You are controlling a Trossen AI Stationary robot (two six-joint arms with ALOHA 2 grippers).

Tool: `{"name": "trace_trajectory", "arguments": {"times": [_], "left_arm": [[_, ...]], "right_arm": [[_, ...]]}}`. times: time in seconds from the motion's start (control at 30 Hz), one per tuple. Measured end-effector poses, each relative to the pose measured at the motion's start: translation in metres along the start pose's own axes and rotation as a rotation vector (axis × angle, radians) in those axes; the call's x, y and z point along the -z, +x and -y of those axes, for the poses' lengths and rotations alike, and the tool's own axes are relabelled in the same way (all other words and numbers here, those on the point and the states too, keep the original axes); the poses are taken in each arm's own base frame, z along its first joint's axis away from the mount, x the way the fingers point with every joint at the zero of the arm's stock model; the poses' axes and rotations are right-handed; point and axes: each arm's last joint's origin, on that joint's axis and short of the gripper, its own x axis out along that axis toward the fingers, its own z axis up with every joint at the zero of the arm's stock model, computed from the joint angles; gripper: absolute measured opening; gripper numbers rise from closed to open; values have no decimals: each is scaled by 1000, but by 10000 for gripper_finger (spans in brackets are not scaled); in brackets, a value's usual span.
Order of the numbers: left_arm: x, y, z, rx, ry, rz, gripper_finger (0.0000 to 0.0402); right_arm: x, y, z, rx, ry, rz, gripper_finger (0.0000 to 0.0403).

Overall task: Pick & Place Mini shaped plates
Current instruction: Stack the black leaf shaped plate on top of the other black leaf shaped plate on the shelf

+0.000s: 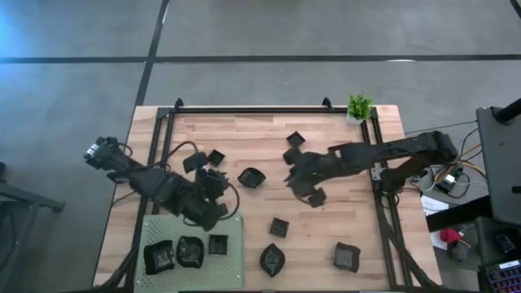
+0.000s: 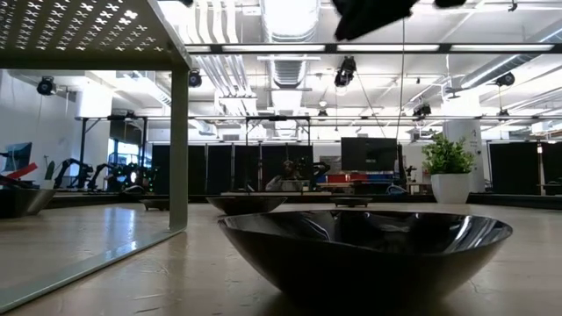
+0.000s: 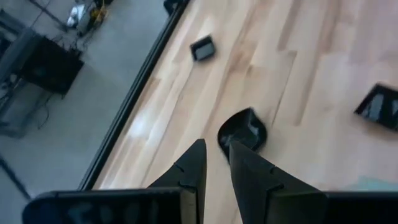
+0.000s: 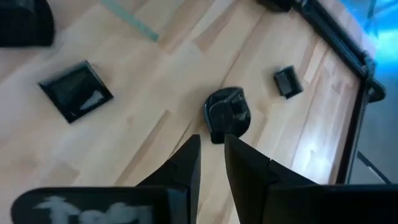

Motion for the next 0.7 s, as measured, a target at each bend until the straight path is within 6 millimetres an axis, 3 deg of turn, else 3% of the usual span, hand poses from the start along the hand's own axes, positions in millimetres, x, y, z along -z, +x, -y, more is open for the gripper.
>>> {"name": "trace_trajectory", "arguments": {"times": [0.37,0.5,0.7], "left_arm": [[8,73,-27,62,-73,-173,67],[5,106,-38,174,-120,-161,67],[16,149,-45,325,-125,-100,67]], "right_arm": [[6,-67,-8,45,84,130,68],[10,-82,-8,56,124,150,72],[15,-93,-10,60,148,165,74]]}}
